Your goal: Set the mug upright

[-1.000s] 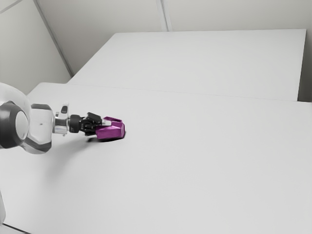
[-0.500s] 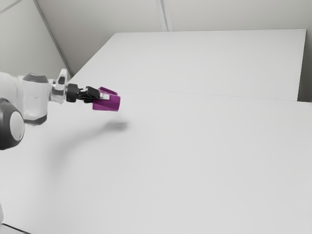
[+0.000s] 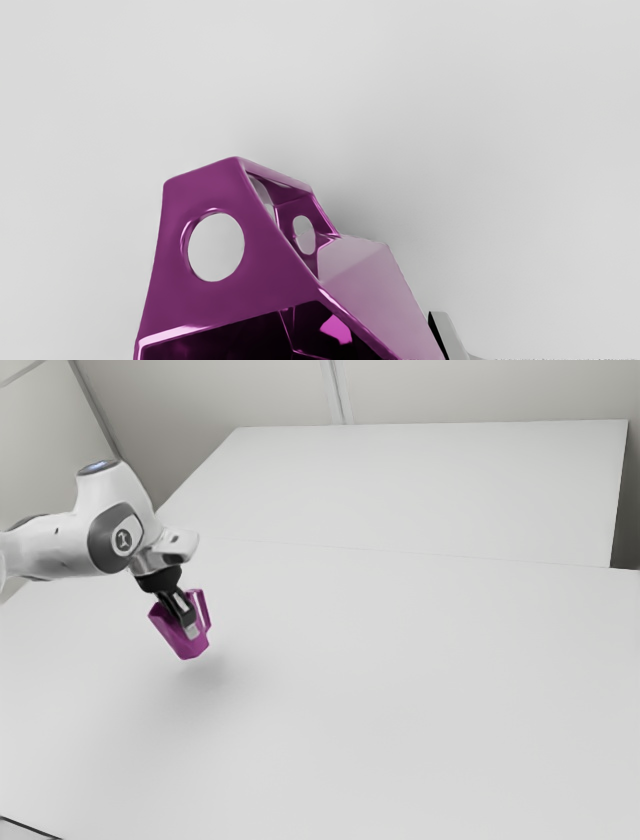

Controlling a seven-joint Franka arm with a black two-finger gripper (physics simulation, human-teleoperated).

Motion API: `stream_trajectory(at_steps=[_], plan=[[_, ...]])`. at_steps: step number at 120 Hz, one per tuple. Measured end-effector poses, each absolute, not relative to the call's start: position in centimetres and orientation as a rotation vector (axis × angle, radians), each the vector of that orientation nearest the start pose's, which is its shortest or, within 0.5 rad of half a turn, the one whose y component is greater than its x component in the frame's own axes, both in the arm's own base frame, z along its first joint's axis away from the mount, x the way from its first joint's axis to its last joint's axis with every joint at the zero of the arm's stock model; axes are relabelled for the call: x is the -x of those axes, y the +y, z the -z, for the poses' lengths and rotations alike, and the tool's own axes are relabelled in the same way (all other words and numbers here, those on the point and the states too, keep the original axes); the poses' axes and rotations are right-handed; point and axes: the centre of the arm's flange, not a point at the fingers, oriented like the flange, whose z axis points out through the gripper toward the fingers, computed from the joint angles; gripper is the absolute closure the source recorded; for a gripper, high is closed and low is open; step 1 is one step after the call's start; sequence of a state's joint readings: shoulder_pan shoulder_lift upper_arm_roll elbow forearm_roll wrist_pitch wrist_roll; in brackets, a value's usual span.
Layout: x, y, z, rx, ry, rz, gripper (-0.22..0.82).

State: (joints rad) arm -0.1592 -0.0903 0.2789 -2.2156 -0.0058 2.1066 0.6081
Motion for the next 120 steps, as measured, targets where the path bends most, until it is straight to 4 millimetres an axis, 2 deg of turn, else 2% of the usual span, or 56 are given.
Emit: stream_trajectory(at_steps=[11, 24, 65, 73, 86, 95, 107, 120], plan=[[-49.1, 4.0, -39.6, 3.036, 0.714, -0.038, 0.78], [-48.4, 1.7, -39.1, 2.992, 0.648, -0.009, 0.78], [-49.9, 1.2, -34.9, 2.999, 0.268, 0.066, 0.77], [-50.1, 1.2, -34.5, 3.007, 0.209, 0.076, 0.68], [-50.3, 1.1, -34.2, 3.019, 0.125, 0.093, 0.44], [-50.4, 1.1, -34.2, 3.024, 0.076, 0.106, 0.31], [-50.5, 1.0, -34.3, 3.028, 0.022, 0.122, 0.2], [-50.5, 1.0, -35.2, 3.033, -0.028, 0.155, 0.13]])
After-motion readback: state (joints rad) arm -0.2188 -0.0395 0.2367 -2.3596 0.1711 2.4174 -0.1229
